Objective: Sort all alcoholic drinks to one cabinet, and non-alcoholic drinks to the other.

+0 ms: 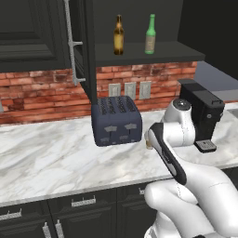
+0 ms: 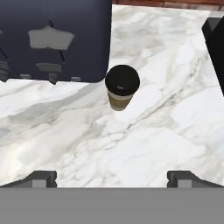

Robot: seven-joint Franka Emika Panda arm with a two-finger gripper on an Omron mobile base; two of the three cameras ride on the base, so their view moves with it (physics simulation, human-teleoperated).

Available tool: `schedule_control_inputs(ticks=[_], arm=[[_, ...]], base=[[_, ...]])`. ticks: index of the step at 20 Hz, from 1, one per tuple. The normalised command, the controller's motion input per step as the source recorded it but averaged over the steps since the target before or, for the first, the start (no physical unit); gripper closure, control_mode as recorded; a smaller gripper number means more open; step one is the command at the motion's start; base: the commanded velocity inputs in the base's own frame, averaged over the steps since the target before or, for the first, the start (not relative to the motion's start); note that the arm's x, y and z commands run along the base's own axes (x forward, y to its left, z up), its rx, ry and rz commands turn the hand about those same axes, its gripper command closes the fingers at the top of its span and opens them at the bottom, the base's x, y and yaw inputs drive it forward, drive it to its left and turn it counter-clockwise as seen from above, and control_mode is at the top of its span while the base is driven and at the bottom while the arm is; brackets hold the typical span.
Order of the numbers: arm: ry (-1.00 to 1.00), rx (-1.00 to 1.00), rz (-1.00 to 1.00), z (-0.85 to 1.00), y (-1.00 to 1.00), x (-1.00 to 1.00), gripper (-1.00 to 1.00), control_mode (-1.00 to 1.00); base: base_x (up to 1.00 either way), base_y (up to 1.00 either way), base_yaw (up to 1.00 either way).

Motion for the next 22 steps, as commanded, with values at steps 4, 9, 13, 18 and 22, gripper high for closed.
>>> schedule_control_inputs(ticks=[4, 9, 13, 18, 22], arm=[[-0.01, 0.0, 0.0, -0.23, -0.06, 0.14, -1.0, -1.0], [-0.03, 0.0, 0.0, -0.24, -0.02, 0.16, -1.0, -1.0], [-0.01, 0.0, 0.0, -0.2, -0.01, 0.17, -1.0, -1.0], [-0.01, 0.0, 0.0, -0.17, -0.03, 0.18, -1.0, -1.0], [-0.01, 0.0, 0.0, -0.1, -0.04, 0.18, -1.0, -1.0]], base=[[0.0, 0.0, 0.0], [0.0, 0.0, 0.0], [0.0, 0.0, 0.0], [0.0, 0.0, 0.0], [0.0, 0.0, 0.0]])
